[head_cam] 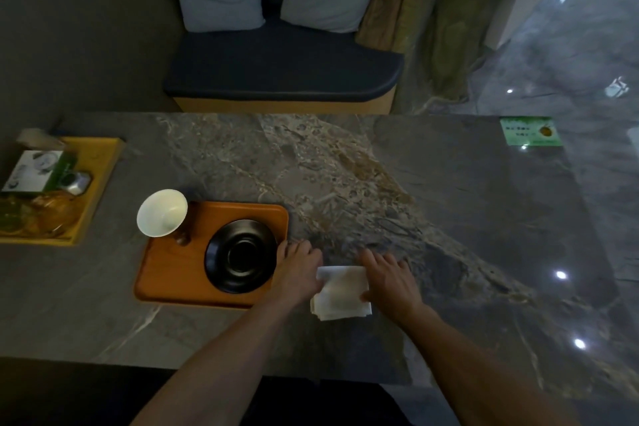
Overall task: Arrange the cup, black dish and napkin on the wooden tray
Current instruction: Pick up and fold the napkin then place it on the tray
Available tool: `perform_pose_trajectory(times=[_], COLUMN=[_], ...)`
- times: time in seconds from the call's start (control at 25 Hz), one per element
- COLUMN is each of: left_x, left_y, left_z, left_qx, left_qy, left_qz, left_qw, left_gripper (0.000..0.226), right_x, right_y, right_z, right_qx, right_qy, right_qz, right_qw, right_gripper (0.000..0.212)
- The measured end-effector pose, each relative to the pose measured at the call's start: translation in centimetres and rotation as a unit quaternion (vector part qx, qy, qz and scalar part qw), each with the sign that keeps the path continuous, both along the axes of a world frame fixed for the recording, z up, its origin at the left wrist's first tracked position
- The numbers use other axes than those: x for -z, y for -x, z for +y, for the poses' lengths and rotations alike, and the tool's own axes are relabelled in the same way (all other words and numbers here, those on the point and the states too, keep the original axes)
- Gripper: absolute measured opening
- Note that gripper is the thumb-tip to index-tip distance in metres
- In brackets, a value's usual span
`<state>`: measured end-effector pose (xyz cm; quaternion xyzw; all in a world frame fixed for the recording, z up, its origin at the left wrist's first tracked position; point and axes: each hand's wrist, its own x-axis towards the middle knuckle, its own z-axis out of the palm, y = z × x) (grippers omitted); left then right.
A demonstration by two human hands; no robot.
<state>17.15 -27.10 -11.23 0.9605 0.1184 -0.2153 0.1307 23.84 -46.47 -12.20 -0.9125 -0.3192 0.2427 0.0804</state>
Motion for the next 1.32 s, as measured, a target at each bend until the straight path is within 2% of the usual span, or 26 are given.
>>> perform_pose_trajectory(times=[0.24,0.4,0.48,0.64,0.72,0.8,1.04,1.2,1.32], left_x=[-1.5,-3.1,-4.6,-7.6,-8.2,-8.8,-9.4,-8.8,-7.9], left_y=[3.7,6.4,7.4,9.8,10.6,11.2,11.9,13.1,14.4], left_z=[-0.8,-0.8,-0.4,0.7,1.0,1.2,2.7,6.5,10.5], left_qx=[-0.098,-0.17,-0.234,-0.353,-0.381,-0.394,-0.451,-0.448,-0.462], left_qy=[0.087,0.179,0.284,0.467,0.522,0.538,0.436,0.388,0.358], left_qz=[-0.026,-0.067,-0.1,-0.157,-0.175,-0.212,-0.317,-0.357,-0.333], left_qw=[0.991,0.967,0.925,0.795,0.743,0.714,0.712,0.722,0.74], left_gripper=[0.016,0.017,0.021,0.025,0.025,0.028,0.032,0.03,0.03], right_x=[-0.9,-2.0,-3.2,-6.1,-7.2,-8.0,-8.8,-8.3,-7.6], right_y=[3.0,4.5,4.7,4.9,5.4,6.5,10.0,11.8,13.2], right_z=[-1.7,-2.4,-2.0,0.5,2.4,4.8,11.7,16.2,20.3], right_qx=[0.108,0.156,0.17,0.2,0.212,0.217,0.255,0.278,0.302], right_qy=[-0.113,-0.221,-0.262,-0.349,-0.384,-0.413,-0.421,-0.381,-0.32], right_qz=[0.063,0.147,0.174,0.253,0.265,0.254,0.161,0.177,0.166], right_qw=[0.986,0.951,0.934,0.88,0.859,0.847,0.855,0.864,0.883], right_gripper=[0.021,0.018,0.017,0.013,0.015,0.014,0.014,0.038,0.051])
